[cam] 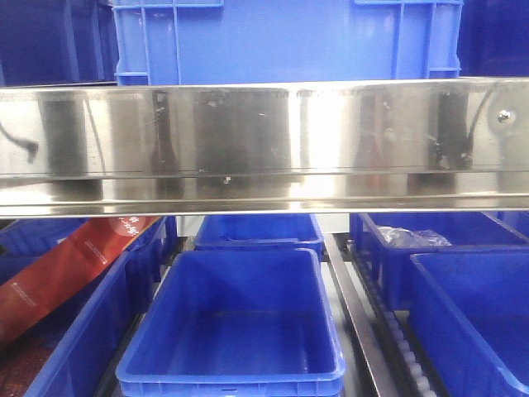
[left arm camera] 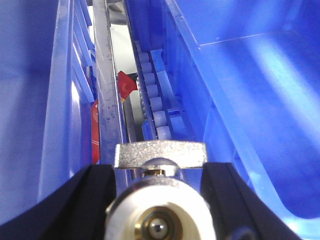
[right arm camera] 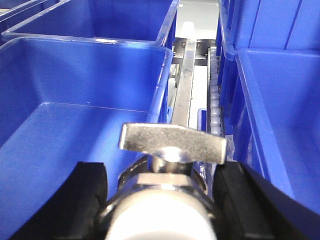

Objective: Place valve from conveyor to right shelf box

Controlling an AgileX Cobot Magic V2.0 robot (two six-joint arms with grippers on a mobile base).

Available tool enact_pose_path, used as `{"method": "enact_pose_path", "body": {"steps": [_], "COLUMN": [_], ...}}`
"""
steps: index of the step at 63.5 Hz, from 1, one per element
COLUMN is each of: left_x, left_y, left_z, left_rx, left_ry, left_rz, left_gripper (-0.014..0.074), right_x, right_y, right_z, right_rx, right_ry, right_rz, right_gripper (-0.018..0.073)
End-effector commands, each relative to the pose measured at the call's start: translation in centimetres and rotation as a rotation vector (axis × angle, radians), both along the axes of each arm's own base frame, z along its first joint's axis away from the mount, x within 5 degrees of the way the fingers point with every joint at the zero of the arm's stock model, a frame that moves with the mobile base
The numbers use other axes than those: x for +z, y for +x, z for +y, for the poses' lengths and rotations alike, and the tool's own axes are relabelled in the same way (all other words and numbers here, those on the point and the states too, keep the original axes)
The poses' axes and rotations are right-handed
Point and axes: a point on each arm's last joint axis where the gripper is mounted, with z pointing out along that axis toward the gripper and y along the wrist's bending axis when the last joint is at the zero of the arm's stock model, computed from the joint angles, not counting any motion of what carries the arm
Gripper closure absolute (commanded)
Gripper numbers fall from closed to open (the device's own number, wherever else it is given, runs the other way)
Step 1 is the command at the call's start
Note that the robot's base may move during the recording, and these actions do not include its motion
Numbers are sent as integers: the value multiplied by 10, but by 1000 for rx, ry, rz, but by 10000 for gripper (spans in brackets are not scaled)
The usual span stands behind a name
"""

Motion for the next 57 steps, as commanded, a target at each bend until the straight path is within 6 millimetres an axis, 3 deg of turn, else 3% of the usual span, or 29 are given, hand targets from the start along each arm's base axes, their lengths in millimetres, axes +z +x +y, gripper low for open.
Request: {"method": "enact_pose_path", "body": {"steps": [1, 31, 45, 52, 57], "left_x": [12, 12, 19, 29, 37], "left_y": [-4, -4, -1, -1, 2], "left_z": [0, 0, -4, -19, -43], "left_rx": [-2, -2, -27, -94, -164], "left_ry": [-13, -13, -60, -68, -89], "left_rz": [-69, -71, -153, -239, -310], "left_gripper": [708, 708, 708, 708, 708], "right_x": [16, 18, 22, 33, 41], "right_y": [-5, -4, -6, -7, -1], "right_z": [-2, -2, -2, 3, 17], "right_rx": [-10, -12, -9, 17, 64], "right_ry": [14, 17, 23, 63, 51], "right_rz": [-104, -121, -123, -154, -187], "right_gripper": [722, 722, 722, 722, 722]}}
